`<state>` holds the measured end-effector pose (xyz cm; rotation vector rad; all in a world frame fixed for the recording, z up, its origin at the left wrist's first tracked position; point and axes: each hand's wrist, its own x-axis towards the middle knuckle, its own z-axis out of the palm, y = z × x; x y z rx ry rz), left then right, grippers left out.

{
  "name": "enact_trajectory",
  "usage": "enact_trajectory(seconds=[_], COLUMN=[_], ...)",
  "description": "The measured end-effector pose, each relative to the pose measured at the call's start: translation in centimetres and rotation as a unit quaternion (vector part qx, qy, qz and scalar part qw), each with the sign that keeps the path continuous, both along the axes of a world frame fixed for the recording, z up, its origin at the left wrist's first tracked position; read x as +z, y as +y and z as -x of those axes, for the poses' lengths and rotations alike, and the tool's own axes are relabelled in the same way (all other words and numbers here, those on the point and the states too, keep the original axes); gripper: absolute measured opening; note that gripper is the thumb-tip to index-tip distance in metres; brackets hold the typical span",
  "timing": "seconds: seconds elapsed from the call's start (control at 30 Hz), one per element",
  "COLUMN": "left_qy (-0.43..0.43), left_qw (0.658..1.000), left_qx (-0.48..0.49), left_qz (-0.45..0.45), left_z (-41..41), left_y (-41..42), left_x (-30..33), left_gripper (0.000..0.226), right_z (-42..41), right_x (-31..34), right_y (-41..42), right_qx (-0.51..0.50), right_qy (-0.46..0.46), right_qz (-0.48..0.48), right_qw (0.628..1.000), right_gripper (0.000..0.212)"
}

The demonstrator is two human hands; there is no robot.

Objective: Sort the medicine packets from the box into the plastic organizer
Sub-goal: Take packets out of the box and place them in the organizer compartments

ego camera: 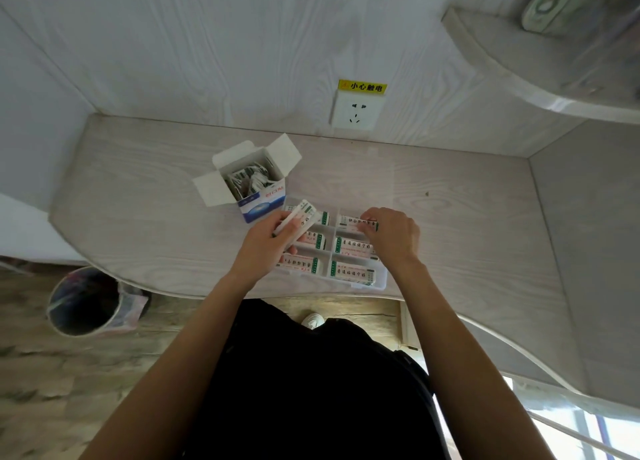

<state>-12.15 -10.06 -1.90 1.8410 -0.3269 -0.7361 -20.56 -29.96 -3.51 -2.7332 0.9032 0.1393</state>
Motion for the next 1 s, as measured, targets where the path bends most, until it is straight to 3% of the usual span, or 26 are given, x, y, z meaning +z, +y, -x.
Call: enact_trajectory(seconds=[0.23,0.33,0.43,0.5,0.57,0.67,0.77,1.0], left_qy=[0.07,0.079,0.063,0.063,0.075,0.097,0.121,0.093], left_qw=[0.998,0.997,0.998,0.997,0.996,0.993,0.99,0.992], left_qx=[0.001,-0.008,-0.016,-0.016,-0.014,-0.01,0.015,0.059], left_qz=[0.003,0.024,0.027,0.033,0.042,0.063,0.066,0.059], left_z=[0.2,0.5,0.7,1.0,1.3,1.6,1.6,1.3], left_y=[-0.6,-1.3,-2.0,-2.5,-3.1,-3.8,-4.2,-4.7], left_x=[0.1,0.2,0.2,0.2,0.4,0.5,0.7,0.6], left_gripper=[0.014,0.008,0.016,0.024,0.029,0.033,0.028,0.03], right_z=[-0.6,-0.1,0.3,0.4,0.5,0.6,0.6,1.3], right_x=[0.4,0.4,1.3,2.2,2.4,2.2,2.0,1.7], right_y=[-0.1,0.4,1.8,2.8,3.2,2.9,2.5,2.2], right_qx=[0.047,0.021,-0.074,-0.109,-0.112,-0.111,-0.11,-0.108], right_qy=[0.022,-0.046,-0.2,-0.211,-0.204,-0.239,-0.263,-0.276], right_qz=[0.007,-0.009,-0.2,-0.349,-0.419,-0.45,-0.44,-0.481], right_qw=[0.999,0.999,0.956,0.906,0.878,0.853,0.851,0.825], right_gripper=[0.024,0.023,0.024,0.027,0.025,0.011,0.008,0.024])
